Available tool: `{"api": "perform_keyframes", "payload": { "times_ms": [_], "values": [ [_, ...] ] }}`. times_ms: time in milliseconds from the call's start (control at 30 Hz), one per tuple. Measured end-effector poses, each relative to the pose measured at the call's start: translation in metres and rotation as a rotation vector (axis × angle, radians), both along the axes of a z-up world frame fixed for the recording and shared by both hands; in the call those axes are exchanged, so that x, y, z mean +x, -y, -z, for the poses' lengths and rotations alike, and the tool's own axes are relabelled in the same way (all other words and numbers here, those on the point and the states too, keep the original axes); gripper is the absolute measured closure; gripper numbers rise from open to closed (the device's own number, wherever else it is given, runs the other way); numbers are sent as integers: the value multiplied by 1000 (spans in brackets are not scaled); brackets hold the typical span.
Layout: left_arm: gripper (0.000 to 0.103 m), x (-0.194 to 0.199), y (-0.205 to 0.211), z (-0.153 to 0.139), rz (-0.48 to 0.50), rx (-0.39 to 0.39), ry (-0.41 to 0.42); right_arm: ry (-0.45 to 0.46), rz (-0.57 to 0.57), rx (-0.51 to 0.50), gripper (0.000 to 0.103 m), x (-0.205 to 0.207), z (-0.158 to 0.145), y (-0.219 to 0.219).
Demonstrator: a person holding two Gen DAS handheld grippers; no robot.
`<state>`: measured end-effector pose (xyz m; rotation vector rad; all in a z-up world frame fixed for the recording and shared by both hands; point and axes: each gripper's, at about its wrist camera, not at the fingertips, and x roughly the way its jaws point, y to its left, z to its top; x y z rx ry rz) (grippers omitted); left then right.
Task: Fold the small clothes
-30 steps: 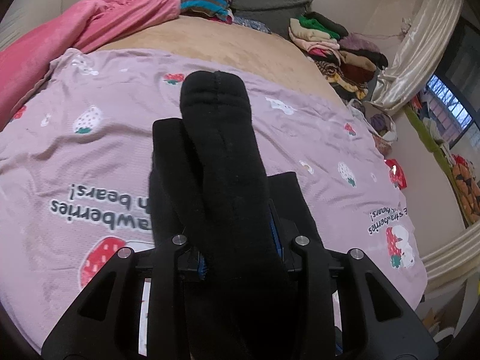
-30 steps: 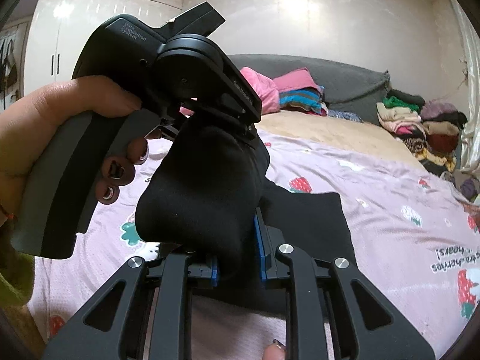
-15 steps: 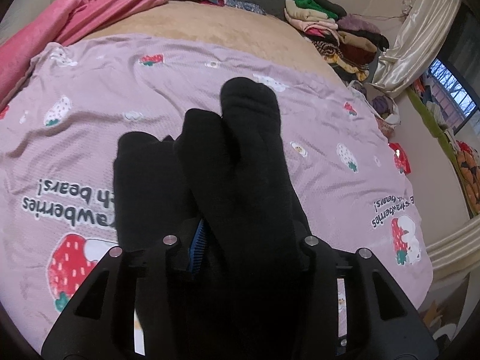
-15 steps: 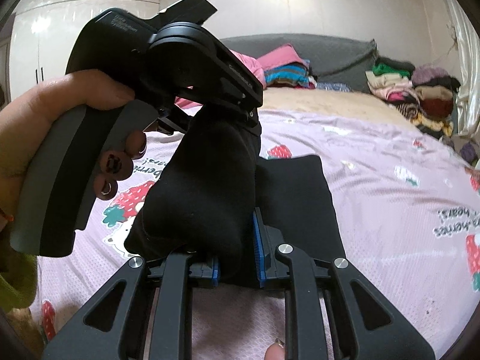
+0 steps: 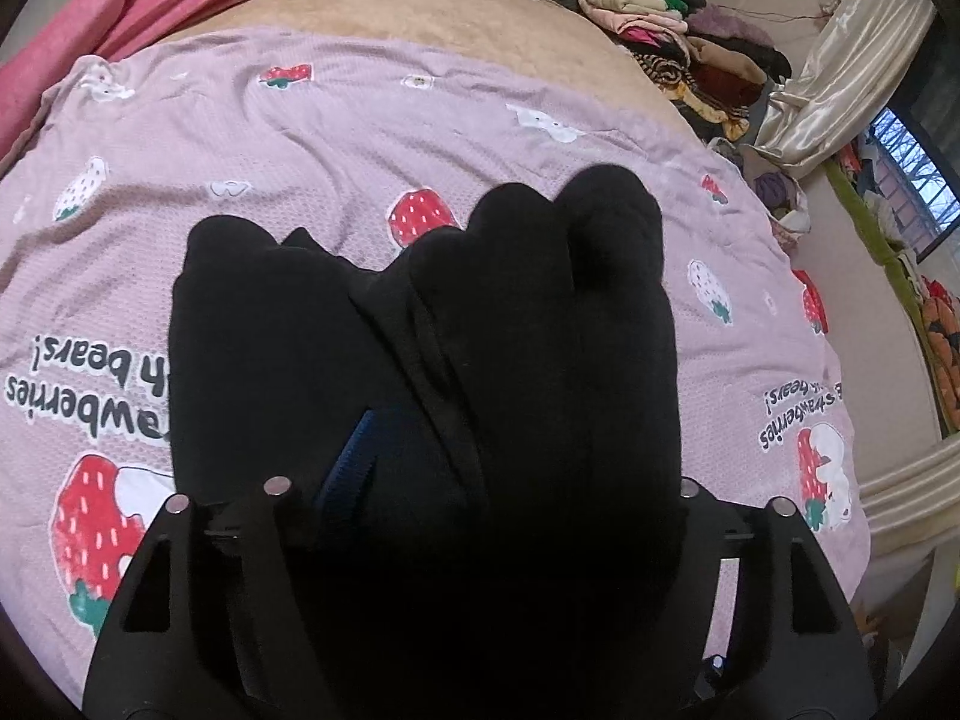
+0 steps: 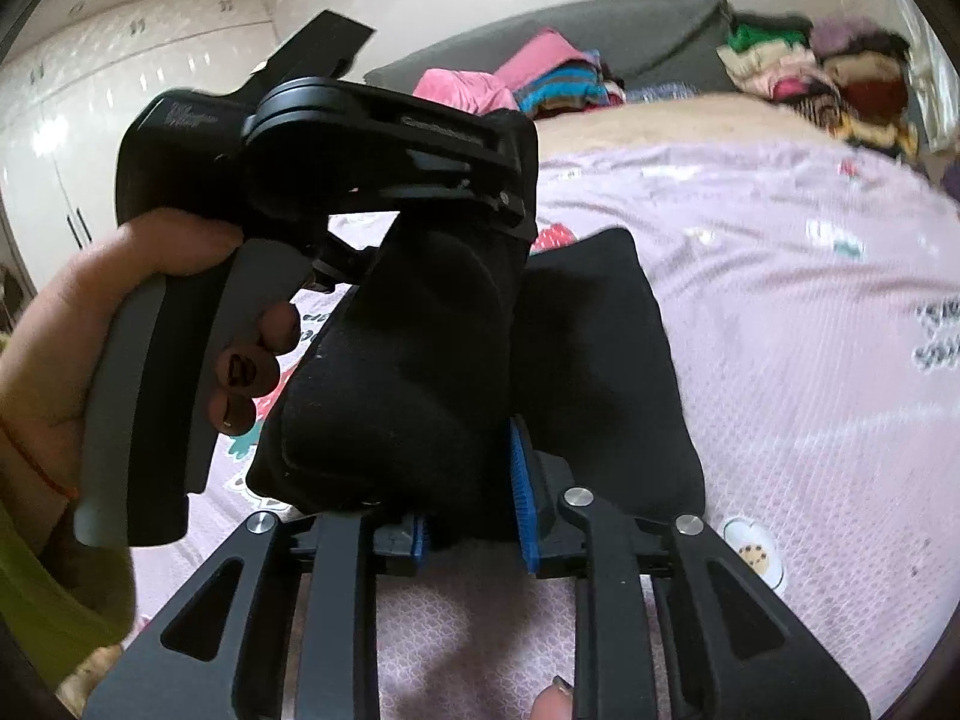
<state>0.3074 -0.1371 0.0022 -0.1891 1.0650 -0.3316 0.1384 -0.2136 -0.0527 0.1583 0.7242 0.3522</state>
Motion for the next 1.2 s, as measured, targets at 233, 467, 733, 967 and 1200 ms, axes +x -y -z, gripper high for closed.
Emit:
{"api": "perform_keyframes", "payload": {
  "times_ms": [233, 467, 733, 967, 1200],
  "values": [
    [25, 2, 7, 5, 20, 5, -17, -72, 2, 89, 73, 0, 4, 7],
    [12, -1, 6, -2, 38, -56, -12, -99, 22, 89, 66, 0, 3, 19],
    [12, -17, -20, -14, 4, -102, 24, -160, -19, 175, 37, 5, 1, 30],
    [12, -45, -58, -6, -44, -57, 71, -270, -76, 296, 29, 50, -10, 37],
    [12, -60, -75, 1, -56, -5, 88, -354, -76, 292, 34, 110, -15, 36]
  ]
}}
